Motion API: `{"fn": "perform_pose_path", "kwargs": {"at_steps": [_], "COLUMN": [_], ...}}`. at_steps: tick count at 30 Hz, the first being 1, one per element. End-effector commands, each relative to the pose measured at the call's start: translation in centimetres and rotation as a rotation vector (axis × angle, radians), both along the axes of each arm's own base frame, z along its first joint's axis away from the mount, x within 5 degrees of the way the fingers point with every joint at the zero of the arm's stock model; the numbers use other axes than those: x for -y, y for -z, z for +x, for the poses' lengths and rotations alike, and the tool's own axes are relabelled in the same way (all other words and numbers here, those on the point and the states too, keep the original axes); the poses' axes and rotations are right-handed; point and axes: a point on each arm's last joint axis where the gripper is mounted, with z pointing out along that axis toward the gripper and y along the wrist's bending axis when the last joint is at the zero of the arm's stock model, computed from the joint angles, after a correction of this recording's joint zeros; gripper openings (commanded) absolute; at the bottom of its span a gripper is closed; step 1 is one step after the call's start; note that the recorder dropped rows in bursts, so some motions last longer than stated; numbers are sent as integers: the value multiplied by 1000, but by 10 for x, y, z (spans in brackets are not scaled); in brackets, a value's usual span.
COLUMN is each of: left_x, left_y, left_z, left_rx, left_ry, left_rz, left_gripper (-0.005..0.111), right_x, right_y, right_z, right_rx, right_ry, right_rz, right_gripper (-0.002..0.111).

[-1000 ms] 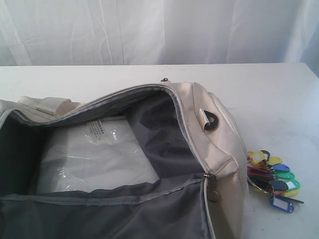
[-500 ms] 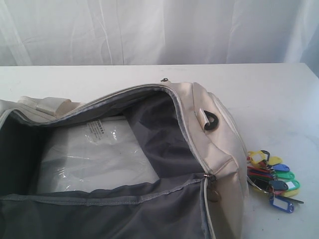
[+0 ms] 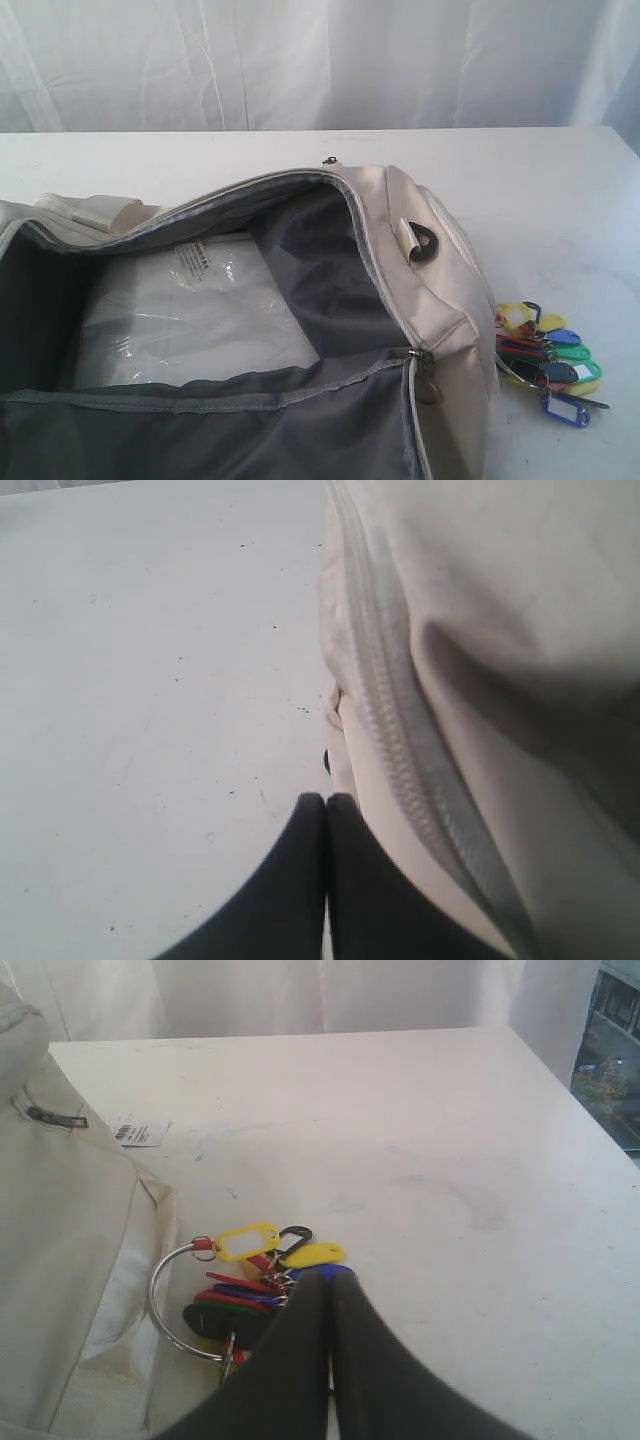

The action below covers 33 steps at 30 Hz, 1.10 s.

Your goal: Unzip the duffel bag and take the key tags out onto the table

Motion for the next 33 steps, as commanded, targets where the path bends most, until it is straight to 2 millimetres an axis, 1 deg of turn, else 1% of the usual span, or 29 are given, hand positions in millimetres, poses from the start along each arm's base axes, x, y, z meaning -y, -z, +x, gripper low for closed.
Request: {"fn": "perform_pose_path", "kwargs": {"at_steps": [1, 5, 33], "left_x": [2, 4, 4], "left_y": [1, 1, 1], "left_z": [0, 0, 0], "left_rx": [1, 1, 1], "left_ry": [25, 62, 62], "left_rz": [-11, -11, -11], "left_gripper": [0, 0, 0], "right_x": [0, 0, 0], "right_y": [1, 1, 1], "right_z": [0, 0, 0], "right_rx": [1, 1, 1], "right_ry": [-5, -5, -5], "right_rz": [0, 0, 0], "right_gripper": [0, 0, 0]}}
